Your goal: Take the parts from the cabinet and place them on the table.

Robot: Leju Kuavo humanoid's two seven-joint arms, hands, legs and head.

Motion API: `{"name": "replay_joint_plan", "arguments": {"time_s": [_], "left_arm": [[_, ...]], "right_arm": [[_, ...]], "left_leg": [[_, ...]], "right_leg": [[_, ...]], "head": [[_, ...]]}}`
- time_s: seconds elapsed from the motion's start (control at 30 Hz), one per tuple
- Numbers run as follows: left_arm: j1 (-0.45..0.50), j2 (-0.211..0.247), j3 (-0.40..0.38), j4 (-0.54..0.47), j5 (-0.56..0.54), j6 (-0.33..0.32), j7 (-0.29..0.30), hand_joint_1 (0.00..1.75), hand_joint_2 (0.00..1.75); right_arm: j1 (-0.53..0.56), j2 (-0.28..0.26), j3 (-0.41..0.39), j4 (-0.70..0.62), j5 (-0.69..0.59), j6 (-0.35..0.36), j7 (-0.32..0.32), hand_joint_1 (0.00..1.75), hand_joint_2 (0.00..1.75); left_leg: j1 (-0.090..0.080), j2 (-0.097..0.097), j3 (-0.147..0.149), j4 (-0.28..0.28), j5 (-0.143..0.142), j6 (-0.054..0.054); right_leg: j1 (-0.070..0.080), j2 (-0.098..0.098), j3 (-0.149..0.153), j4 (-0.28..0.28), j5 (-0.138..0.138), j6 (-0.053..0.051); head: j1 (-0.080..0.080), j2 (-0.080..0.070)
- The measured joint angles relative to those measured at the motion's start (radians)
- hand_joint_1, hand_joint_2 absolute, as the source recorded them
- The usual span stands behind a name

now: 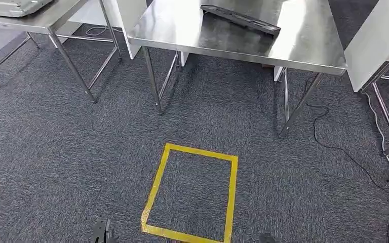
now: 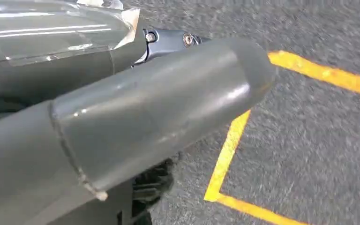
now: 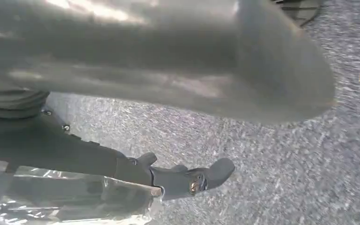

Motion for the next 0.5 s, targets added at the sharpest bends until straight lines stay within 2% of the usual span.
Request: {"name": "replay_joint_plan", "arguments": {"time_s": [0.03, 0.07, 0.1, 0.13, 0.17, 0.2, 0.23, 0.27, 0.3, 0.33, 0.37, 0.4, 0.43, 0.47, 0.5], "left_arm": [[0.000, 0.000, 0.000, 0.000, 0.000, 0.002, 0.000, 0.00, 0.00], [-0.001, -0.001, 0.000, 0.000, 0.001, 0.006, 0.000, 0.00, 0.00], [-0.001, -0.001, 0.001, 0.000, 0.002, 0.008, -0.001, 0.00, 0.00], [0.000, -0.001, 0.002, 0.000, 0.002, 0.008, -0.001, 0.00, 0.00], [0.001, -0.002, 0.005, 0.000, 0.002, 0.009, 0.000, 0.00, 0.00], [0.002, -0.002, 0.006, 0.001, 0.002, 0.010, 0.000, 0.00, 0.00], [0.002, -0.002, 0.007, 0.002, 0.002, 0.010, 0.000, 0.00, 0.00], [0.000, -0.002, 0.008, 0.001, 0.002, 0.012, 0.000, 0.00, 0.00], [-0.001, -0.001, 0.009, 0.001, 0.002, 0.016, 0.000, 0.00, 0.00], [-0.001, -0.001, 0.010, 0.001, 0.002, 0.016, 0.000, 0.00, 0.00], [0.000, -0.001, 0.011, 0.002, 0.002, 0.018, 0.000, 0.00, 0.00], [0.001, -0.001, 0.012, 0.002, 0.003, 0.019, 0.000, 0.00, 0.00], [0.001, -0.001, 0.013, 0.002, 0.003, 0.019, 0.002, 0.00, 0.00], [0.001, 0.000, 0.014, 0.002, 0.003, 0.019, 0.003, 0.00, 0.00], [0.000, 0.000, 0.015, 0.002, 0.003, 0.019, 0.003, 0.00, 0.00]], "right_arm": [[0.000, 0.002, 0.000, 0.000, 0.001, 0.000, 0.000, 0.00, 0.00], [0.000, 0.002, 0.000, 0.000, 0.004, -0.001, 0.000, 0.00, 0.00], [-0.001, 0.005, 0.000, 0.000, 0.007, -0.002, 0.000, 0.00, 0.00], [-0.002, 0.006, 0.000, 0.000, 0.008, -0.004, 0.000, 0.00, 0.00], [-0.002, 0.008, 0.000, 0.000, 0.010, -0.005, 0.000, 0.00, 0.00], [0.000, 0.010, 0.000, 0.000, 0.010, -0.005, 0.000, 0.00, 0.00], [0.002, 0.011, 0.000, 0.001, 0.010, -0.006, 0.000, 0.00, 0.00], [0.002, 0.013, 0.000, 0.001, 0.011, -0.007, 0.000, 0.00, 0.00], [0.001, 0.017, 0.000, 0.002, 0.013, -0.007, 0.000, 0.00, 0.00], [0.001, 0.018, 0.000, 0.002, 0.015, -0.008, 0.000, 0.00, 0.00], [0.002, 0.019, 0.000, 0.002, 0.020, -0.008, 0.001, 0.00, 0.00], [0.004, 0.019, 0.000, 0.002, 0.027, -0.008, 0.003, 0.00, 0.00], [0.006, 0.019, 0.000, 0.002, 0.029, -0.007, 0.003, 0.00, 0.00], [0.008, 0.019, 0.000, 0.003, 0.031, -0.005, 0.004, 0.00, 0.00], [0.009, 0.018, 0.000, 0.003, 0.031, -0.003, 0.004, 0.00, 0.00]], "left_leg": [[0.004, 0.000, 0.068, -0.095, 0.017, -0.001], [0.006, -0.002, 0.121, -0.171, 0.001, -0.004], [0.001, -0.008, 0.129, -0.191, 0.002, 0.002], [0.000, -0.006, 0.120, -0.189, 0.002, 0.005], [-0.006, -0.006, 0.116, -0.184, 0.004, 0.013], [-0.009, -0.005, 0.110, -0.184, 0.010, 0.024], [-0.004, 0.000, 0.101, -0.187, 0.019, 0.039], [-0.006, -0.001, 0.092, -0.187, 0.028, 0.051], [-0.007, -0.001, 0.081, -0.187, 0.032, 0.061], [-0.009, -0.001, 0.066, -0.187, 0.040, 0.070], [-0.012, -0.002, 0.054, -0.187, 0.048, 0.072], [-0.014, -0.005, 0.043, -0.187, 0.056, 0.072], [-0.015, -0.009, 0.034, -0.186, 0.064, 0.072], [-0.017, -0.018, 0.025, -0.186, 0.072, 0.071], [-0.019, -0.027, 0.018, -0.186, 0.079, 0.069]], "right_leg": [[-0.001, 0.000, -0.004, 0.004, 0.004, 0.006], [0.006, 0.000, -0.009, 0.006, 0.007, 0.012], [0.008, 0.000, -0.015, 0.012, 0.011, 0.018], [0.010, 0.000, -0.016, 0.015, 0.017, 0.026], [0.011, 0.000, -0.018, 0.015, 0.022, 0.033], [0.007, 0.000, -0.022, 0.016, 0.027, 0.042], [0.000, 0.000, -0.031, 0.023, 0.019, 0.044], [0.001, 0.001, -0.054, 0.054, -0.015, 0.041], [0.001, 0.002, -0.078, 0.116, -0.059, 0.034], [0.001, 0.002, -0.113, 0.207, -0.105, 0.031], [0.001, 0.002, -0.139, 0.285, -0.137, 0.031], [0.001, 0.002, -0.154, 0.342, -0.150, 0.035], [0.001, 0.003, -0.147, 0.352, -0.139, 0.041], [0.003, 0.005, -0.112, 0.309, -0.114, 0.048], [0.005, 0.010, -0.056, 0.225, -0.086, 0.048]], "head": [[-0.001, 0.000], [-0.003, 0.000], [-0.004, 0.000], [-0.002, 0.000], [-0.003, 0.000], [-0.002, 0.000], [-0.003, 0.000], [0.000, 0.000], [0.006, 0.000], [0.006, 0.000], [0.006, 0.000], [0.007, 0.000], [0.006, 0.000], [0.006, 0.000], [0.007, 0.000]]}}
